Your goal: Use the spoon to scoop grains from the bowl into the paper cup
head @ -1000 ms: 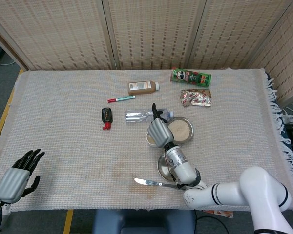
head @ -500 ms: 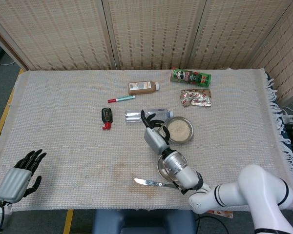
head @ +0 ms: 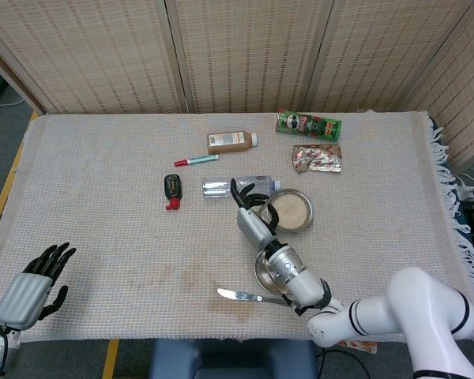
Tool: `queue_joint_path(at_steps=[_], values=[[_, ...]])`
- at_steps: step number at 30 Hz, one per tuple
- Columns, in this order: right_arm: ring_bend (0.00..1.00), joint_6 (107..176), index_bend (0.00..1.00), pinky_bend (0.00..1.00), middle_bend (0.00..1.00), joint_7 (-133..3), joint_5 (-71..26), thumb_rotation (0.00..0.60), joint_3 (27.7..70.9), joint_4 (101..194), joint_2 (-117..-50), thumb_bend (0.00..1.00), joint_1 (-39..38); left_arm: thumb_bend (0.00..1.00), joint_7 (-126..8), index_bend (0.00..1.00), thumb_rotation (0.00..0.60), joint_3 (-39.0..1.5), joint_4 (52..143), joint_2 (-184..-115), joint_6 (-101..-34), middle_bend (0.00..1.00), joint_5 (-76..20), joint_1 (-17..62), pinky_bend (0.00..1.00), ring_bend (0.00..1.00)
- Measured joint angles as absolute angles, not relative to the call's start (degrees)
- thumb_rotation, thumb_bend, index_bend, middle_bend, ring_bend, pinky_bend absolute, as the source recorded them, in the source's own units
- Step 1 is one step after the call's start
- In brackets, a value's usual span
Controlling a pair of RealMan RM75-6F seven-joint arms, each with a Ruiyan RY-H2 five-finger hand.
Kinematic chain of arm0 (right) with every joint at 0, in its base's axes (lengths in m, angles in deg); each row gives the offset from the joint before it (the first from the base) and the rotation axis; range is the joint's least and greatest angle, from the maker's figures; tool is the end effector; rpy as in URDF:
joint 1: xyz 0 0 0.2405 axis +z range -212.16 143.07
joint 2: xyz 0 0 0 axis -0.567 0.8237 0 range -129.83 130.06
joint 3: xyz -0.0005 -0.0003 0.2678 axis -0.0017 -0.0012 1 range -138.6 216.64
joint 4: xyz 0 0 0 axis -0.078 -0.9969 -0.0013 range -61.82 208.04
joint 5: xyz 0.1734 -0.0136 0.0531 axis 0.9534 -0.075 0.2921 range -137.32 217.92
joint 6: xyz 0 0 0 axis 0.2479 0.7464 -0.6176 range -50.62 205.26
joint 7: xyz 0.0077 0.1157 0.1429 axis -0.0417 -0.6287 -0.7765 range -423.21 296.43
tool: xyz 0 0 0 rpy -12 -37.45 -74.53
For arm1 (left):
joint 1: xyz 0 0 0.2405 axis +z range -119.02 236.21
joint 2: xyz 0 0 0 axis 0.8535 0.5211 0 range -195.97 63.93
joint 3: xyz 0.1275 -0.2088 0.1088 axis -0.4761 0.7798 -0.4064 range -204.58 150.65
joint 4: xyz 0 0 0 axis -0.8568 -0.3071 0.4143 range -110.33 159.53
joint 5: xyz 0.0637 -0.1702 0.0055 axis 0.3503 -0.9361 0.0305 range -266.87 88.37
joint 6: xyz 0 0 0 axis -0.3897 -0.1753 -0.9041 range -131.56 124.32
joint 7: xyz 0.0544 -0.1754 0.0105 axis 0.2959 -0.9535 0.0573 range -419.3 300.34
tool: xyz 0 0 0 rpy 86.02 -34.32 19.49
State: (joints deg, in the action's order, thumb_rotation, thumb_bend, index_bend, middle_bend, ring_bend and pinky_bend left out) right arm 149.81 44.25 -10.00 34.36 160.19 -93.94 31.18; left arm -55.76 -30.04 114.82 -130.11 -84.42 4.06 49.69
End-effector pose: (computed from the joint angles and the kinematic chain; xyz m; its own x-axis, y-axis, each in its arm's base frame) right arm -0.0482 -0.3883 -0.0280 0.7939 0.5196 -0.3158 0.4576 -0.1685 0.8731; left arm -0.2970 0.2183 0.1542 0.5158 0.1297 0.8468 0.8496 -0.2049 -0.4860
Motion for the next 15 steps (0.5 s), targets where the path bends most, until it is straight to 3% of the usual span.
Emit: queue_joint_path(at_steps=[7, 15], values=[[0.29, 150.4, 0.67, 0.09, 0.55, 30.9, -10.4, 0.6, 36.6, 162.2, -92.0, 0.35, 27.5, 0.51, -55.8, 0.0, 0.6, -30.2, 114.8, -130.1, -84.7, 0.0, 4.3, 49.8, 0.21, 0.0], [0.29, 150.9, 0.63, 0.09, 0.55, 3.8, -13.1, 0.6, 37.8, 165.7, -85.8, 0.35, 19.0, 0.51, -54.5, 0.0, 0.6, -30.0, 115.0, -130.4, -84.8, 0.0, 3.7, 50.1, 0.21, 0.0]])
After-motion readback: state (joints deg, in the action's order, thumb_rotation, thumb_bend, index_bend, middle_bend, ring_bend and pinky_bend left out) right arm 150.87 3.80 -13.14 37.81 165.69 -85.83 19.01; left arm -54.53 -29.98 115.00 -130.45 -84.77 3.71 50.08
